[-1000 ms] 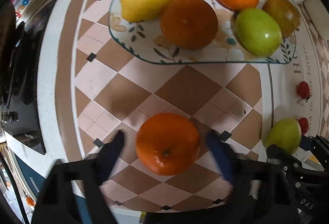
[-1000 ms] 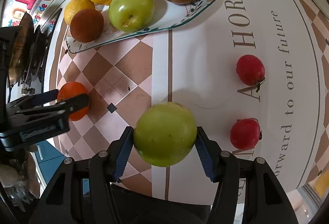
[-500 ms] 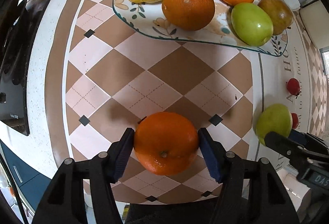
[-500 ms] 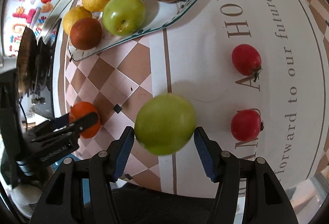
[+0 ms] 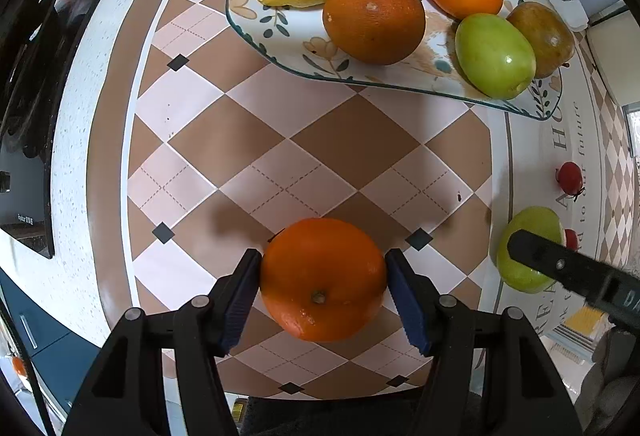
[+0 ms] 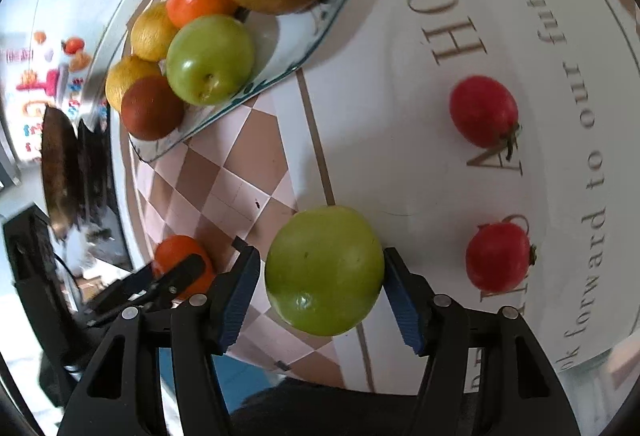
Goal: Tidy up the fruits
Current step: 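Carry both fruits over the oval plate and open both grippers to release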
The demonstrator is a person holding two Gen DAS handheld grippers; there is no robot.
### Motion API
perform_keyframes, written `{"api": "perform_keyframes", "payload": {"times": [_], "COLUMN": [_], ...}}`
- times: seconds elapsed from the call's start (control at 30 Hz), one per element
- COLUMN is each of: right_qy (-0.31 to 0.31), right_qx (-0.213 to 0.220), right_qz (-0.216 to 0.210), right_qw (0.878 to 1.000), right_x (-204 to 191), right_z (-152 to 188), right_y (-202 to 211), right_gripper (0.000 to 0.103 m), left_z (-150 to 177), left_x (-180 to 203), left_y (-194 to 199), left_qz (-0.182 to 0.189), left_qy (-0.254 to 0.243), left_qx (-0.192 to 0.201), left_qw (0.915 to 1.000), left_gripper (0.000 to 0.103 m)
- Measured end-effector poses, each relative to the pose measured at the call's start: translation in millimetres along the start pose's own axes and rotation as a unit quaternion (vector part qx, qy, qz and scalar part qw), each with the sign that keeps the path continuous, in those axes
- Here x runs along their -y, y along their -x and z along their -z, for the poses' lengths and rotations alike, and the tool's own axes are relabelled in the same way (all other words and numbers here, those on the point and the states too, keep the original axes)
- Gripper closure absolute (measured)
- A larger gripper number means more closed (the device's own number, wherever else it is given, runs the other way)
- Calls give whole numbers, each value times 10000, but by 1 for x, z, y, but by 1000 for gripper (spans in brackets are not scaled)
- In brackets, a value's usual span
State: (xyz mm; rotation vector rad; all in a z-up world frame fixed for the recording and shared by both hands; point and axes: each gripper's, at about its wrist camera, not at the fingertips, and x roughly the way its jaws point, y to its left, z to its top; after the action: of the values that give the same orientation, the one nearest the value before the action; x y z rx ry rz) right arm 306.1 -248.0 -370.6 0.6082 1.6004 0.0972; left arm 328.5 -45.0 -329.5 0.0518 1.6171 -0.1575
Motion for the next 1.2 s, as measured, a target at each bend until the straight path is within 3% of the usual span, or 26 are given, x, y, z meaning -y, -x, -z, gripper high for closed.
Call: {"api": "perform_keyframes", "payload": {"times": [0.23, 0.33, 0.5, 0.67, 0.8, 1.03, 1.2], "right_qy": [327, 376, 413, 451, 533, 693, 873], "right_qx": [102, 232, 417, 632, 857, 1364, 1529], "right_qz": [163, 76, -141, -345, -283, 208, 621], "right_qw": [9993, 9990, 9982, 9964, 9945, 9880, 9824], "right_x": [-8, -12, -22, -36, -39, -38, -46], "right_z": [4, 5, -2, -16, -38, -102, -154], "right_y": [1, 8, 24, 45, 65, 106, 112], "right_gripper": [43, 43, 43, 43, 43, 43, 43], "left_z": [-4, -11, -33, -70, -94, -111, -112], "left_x": [-10, -21, -49, -82, -103, -106, -99], "left_y": [3, 14, 35, 50, 45, 34, 31], "left_qz": [156, 498, 1227, 1587, 1821, 1760, 1792], "left_qy": [177, 454, 1115, 1747, 2227, 2437, 2484], "left_qx": [-17, -4, 61, 235, 211, 222, 227], "left_qw": [9997, 9977, 9861, 9715, 9575, 9535, 9517], "left_gripper": [42, 42, 42, 42, 42, 42, 42]}}
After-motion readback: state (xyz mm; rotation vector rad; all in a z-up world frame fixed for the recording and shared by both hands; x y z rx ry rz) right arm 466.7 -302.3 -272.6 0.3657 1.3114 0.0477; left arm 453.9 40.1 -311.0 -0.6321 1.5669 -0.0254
